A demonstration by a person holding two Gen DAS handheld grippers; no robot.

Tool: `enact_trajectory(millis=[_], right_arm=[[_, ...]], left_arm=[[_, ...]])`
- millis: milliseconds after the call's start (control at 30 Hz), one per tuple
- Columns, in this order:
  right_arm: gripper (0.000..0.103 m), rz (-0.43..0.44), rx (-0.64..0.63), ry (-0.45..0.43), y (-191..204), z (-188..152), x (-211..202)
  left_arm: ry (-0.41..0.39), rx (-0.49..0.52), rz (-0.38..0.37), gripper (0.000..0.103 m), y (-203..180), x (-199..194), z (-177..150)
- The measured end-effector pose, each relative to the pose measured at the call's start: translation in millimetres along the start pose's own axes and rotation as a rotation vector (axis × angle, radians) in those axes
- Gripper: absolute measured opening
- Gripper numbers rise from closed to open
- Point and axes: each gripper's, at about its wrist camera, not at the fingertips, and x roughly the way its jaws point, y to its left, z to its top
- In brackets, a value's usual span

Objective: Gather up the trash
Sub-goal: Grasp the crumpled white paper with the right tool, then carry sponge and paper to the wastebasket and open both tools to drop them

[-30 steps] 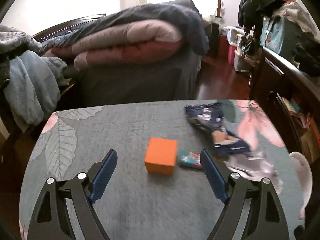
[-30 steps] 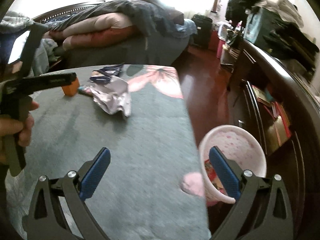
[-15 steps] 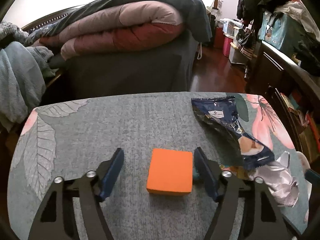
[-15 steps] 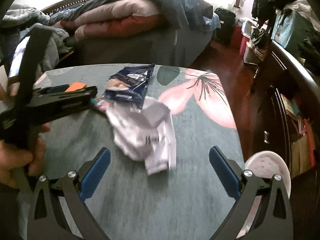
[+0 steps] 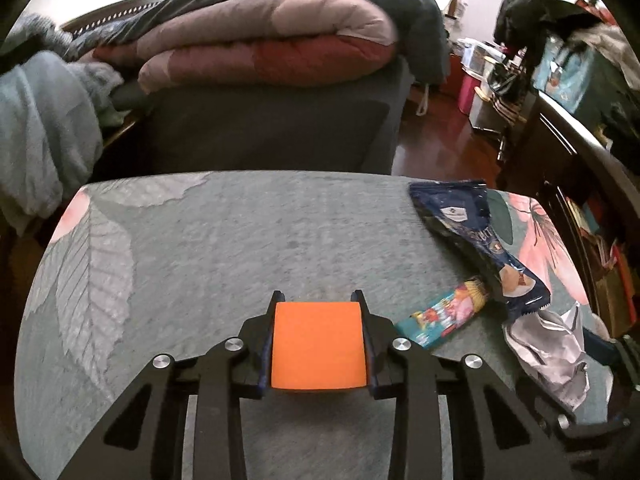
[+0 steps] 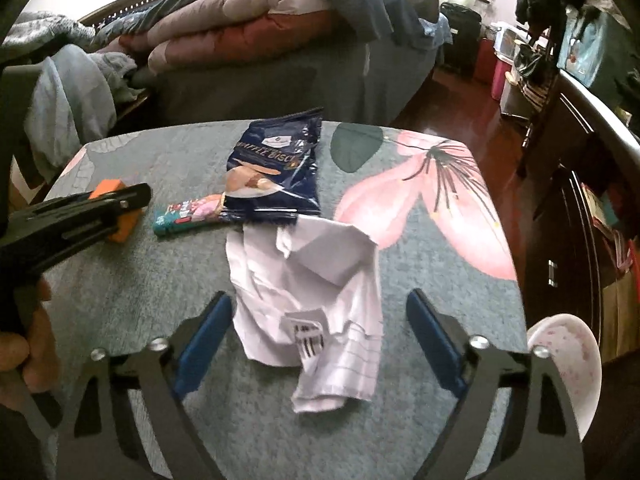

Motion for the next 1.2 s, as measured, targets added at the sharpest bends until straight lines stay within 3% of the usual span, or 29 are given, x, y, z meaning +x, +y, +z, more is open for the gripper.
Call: enact_trajectory(millis=[33, 67, 200, 567, 833, 1033, 1200], right_arm=[[0.074, 0.001, 0.0, -0.007, 0, 0, -1], [0.061, 0.005, -0.004, -0.015, 1, 0, -3], [0.052, -0.016, -0.035, -0.041, 8, -3, -14], [0.051, 0.055, 0.005, -0.036, 23, -55, -62], [0.052, 0.111, 0.022, -0.092, 45, -99, -120], [0.052, 0.102, 0.032, -0.13, 50, -127, -151], [0.053, 0.082, 0.086, -0.139, 29, -146, -166]], left_arm=[[0.002, -0.009, -0.002, 0.034, 4, -3, -1], [0.0, -0.013, -0.001, 0.034, 8, -8, -3], [-0.029, 0.0, 0.023, 0.034, 14, -25, -9], [-0.109, 0.032, 0.053, 0.034, 21, -92, -46], [-0.145, 0.002, 0.052, 0.034, 27, -143, -79], [-0.176, 0.007, 0.037, 0.034, 15, -175, -103], [-0.192, 0.022, 0.002, 0.034, -3, -192, -115]])
